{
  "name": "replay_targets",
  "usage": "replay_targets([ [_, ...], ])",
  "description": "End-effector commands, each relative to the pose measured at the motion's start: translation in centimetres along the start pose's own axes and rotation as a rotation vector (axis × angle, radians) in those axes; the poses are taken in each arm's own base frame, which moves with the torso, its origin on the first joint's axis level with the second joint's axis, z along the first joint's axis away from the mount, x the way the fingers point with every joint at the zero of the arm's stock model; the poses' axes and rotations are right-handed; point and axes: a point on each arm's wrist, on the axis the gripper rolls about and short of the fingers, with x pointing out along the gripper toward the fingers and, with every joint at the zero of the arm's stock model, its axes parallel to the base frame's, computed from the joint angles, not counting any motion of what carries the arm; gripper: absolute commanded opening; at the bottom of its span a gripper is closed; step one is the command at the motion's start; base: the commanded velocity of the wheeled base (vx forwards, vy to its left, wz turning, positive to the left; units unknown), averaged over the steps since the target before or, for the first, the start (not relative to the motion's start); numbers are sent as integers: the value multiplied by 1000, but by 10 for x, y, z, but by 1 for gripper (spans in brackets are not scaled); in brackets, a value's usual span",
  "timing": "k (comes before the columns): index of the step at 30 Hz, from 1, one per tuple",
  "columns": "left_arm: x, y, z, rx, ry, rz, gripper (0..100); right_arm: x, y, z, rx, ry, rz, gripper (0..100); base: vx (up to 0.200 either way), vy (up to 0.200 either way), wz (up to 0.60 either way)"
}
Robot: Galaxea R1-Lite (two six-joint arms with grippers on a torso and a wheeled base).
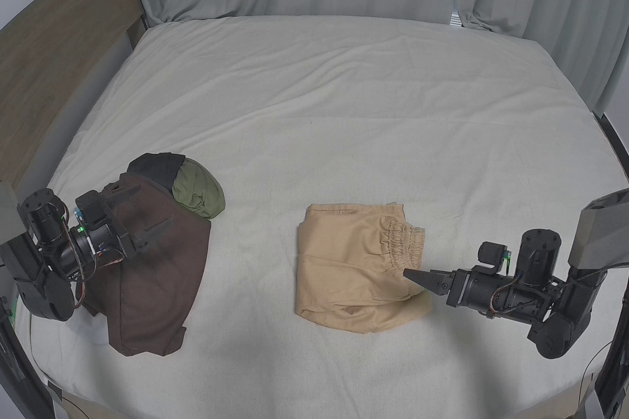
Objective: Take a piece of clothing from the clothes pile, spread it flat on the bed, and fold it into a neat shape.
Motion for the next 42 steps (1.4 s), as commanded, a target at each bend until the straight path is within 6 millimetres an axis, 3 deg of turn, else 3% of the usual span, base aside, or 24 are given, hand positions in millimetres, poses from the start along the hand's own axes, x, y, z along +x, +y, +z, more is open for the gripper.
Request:
replay_targets([
  [1, -1, -4, -3, -13, 12, -11, 100, 10, -15, -12, 29, 42, -45, 100, 0, 0, 0],
  [23, 0, -6, -4, -18, 14, -17, 100, 35, -62, -44, 135, 110, -180, 100, 0, 0, 0],
  [32, 0, -6, -4, -19, 15, -19, 100, 44, -61, -45, 179, 104, -164, 100, 0, 0, 0],
  [42, 0, -7, -4, -21, 17, -21, 100, 74, -37, -39, 272, 26, -104, 100, 0, 0, 0],
])
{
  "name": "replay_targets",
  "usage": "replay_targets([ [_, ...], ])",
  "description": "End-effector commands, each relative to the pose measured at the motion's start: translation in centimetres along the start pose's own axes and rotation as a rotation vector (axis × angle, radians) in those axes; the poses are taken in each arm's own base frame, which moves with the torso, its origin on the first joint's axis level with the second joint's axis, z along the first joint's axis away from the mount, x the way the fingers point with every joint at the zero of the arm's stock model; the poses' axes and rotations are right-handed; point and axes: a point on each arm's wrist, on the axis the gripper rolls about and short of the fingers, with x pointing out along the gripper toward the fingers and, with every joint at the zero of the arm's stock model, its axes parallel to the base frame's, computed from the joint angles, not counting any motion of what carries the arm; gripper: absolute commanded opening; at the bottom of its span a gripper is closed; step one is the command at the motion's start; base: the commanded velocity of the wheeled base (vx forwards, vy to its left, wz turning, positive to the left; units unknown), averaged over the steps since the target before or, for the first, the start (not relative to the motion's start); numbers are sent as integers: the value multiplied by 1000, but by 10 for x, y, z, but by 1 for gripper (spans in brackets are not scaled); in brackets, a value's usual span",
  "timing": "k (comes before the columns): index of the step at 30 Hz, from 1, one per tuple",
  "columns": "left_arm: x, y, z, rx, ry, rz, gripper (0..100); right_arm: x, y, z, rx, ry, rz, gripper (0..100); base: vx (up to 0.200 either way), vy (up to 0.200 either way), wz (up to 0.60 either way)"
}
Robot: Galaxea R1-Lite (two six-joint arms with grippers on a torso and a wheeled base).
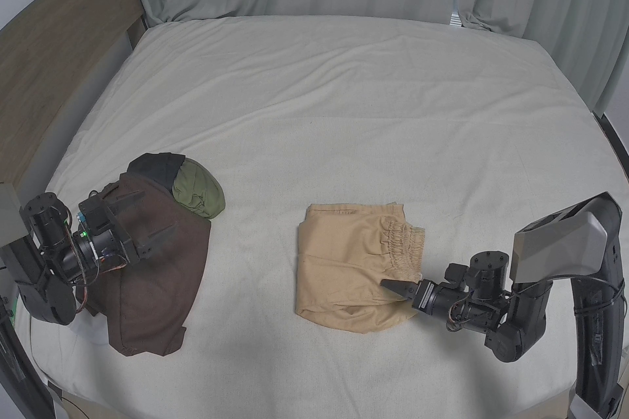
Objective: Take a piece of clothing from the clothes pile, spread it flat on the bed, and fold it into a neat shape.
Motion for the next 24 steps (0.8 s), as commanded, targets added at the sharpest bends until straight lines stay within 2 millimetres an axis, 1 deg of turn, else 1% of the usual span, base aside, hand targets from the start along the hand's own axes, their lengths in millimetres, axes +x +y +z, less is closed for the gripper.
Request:
replay_targets([
  [1, 0, 0, 0, -1, 1, -1, 100, 11, 12, 1, 5, -21, 38, 100, 0, 0, 0],
  [8, 0, -1, 0, -2, 2, -1, 100, 14, 15, 1, 8, -25, 53, 100, 0, 0, 0],
  [18, 1, -4, 0, -7, 4, -11, 100, 16, 11, -2, 12, -31, 30, 100, 0, 0, 0],
  [19, 1, -4, 0, -7, 4, -11, 100, 15, 11, -2, 13, -29, 28, 0, 0, 0, 0],
  [24, 1, -3, 0, -6, 3, -9, 100, 16, 10, -5, 13, -20, 25, 0, 0, 0, 0],
])
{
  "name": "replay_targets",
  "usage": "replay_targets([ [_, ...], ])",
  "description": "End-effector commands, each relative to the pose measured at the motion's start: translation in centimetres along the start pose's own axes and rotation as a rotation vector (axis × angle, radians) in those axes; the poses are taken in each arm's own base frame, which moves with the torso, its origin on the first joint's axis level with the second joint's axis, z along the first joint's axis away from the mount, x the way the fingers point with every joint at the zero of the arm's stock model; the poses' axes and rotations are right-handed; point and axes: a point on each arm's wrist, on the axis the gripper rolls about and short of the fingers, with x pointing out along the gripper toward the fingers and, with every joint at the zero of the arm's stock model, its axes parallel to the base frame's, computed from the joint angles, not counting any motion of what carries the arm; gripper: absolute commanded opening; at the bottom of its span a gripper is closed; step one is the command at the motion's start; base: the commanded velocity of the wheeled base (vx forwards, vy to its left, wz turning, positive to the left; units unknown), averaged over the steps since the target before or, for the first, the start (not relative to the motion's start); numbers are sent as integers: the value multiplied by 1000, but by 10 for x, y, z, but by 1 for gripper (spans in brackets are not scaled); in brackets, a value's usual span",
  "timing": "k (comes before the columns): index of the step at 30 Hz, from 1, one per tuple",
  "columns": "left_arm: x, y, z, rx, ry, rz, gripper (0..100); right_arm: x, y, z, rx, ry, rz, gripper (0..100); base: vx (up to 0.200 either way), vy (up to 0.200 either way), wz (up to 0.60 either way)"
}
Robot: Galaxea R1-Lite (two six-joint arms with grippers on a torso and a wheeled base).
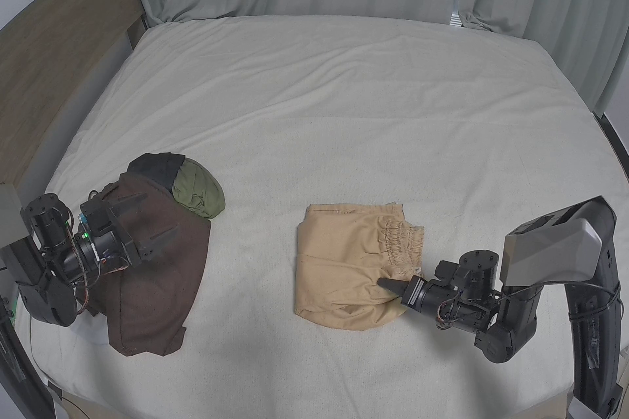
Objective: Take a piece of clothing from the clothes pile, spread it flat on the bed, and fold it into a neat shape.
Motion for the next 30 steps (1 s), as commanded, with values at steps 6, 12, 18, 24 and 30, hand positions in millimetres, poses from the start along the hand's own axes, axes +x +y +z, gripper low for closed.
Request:
replay_targets([
  [6, 0, 0, 0, 0, 0, 1, 100, 0, -1, -4, 1, 12, -4, 0, 0, 0, 0],
  [12, 0, 0, 0, 0, 0, 1, 100, 0, 0, -6, -1, 19, -3, 0, 0, 0, 0],
  [18, 0, 0, 0, -1, 1, -1, 100, 0, 1, -5, -4, 18, 0, 0, 0, 0, 0],
  [24, 0, 0, 0, -1, 1, -1, 100, -1, 4, -4, -8, 11, 9, 0, 0, 0, 0],
  [30, 1, -1, -1, -2, 2, -2, 100, -5, 18, 4, -23, -12, 47, 0, 0, 0, 0],
])
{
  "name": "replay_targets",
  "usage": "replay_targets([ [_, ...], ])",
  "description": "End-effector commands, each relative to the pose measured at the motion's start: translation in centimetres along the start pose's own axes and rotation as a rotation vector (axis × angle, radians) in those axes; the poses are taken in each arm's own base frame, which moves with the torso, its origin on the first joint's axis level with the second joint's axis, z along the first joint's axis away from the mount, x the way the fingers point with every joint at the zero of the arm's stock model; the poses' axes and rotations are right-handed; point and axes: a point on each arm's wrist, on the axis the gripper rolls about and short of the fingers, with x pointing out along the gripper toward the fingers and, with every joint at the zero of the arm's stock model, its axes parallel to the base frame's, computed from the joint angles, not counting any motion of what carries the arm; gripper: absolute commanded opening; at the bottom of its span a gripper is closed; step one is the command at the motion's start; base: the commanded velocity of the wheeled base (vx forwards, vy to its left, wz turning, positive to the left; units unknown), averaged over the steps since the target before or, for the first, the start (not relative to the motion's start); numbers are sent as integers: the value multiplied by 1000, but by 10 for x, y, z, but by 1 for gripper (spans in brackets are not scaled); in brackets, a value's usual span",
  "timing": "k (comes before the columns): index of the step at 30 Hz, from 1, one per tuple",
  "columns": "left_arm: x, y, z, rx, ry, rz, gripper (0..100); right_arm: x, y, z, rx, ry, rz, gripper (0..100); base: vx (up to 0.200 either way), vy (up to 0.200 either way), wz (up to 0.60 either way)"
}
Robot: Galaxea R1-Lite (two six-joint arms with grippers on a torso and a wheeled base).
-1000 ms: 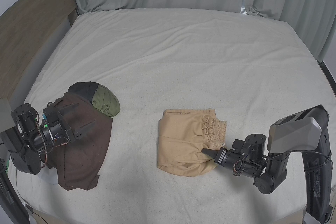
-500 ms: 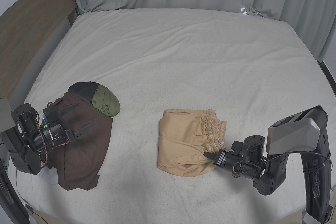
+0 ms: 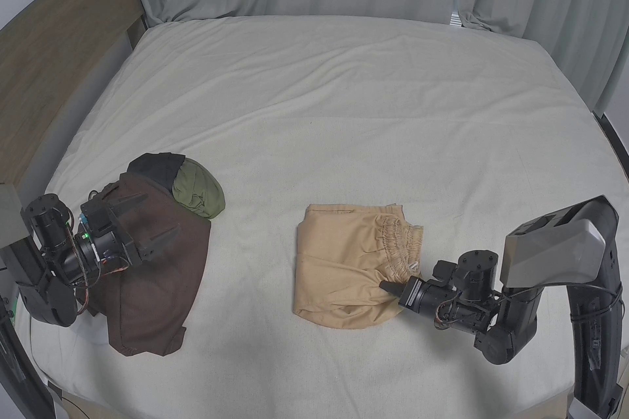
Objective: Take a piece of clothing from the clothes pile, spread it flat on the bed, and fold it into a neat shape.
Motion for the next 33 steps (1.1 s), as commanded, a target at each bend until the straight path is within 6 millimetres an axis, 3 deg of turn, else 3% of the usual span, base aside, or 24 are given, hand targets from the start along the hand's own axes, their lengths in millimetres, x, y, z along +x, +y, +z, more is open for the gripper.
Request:
replay_targets([
  [1, 0, 0, -1, -1, 1, -1, 100, -3, 10, 6, -11, -21, 29, 0, 0, 0, 0],
  [12, 0, -2, -1, -7, 6, -4, 100, -11, 31, 13, -32, -43, 83, 0, 0, 0, 0],
  [26, -2, -1, -1, -6, 6, 1, 100, -31, 74, 31, -80, -106, 209, 0, 0, 0, 0],
  [33, -2, -2, -2, -8, 7, -2, 100, -38, 83, 37, -98, -117, 246, 0, 0, 0, 0],
])
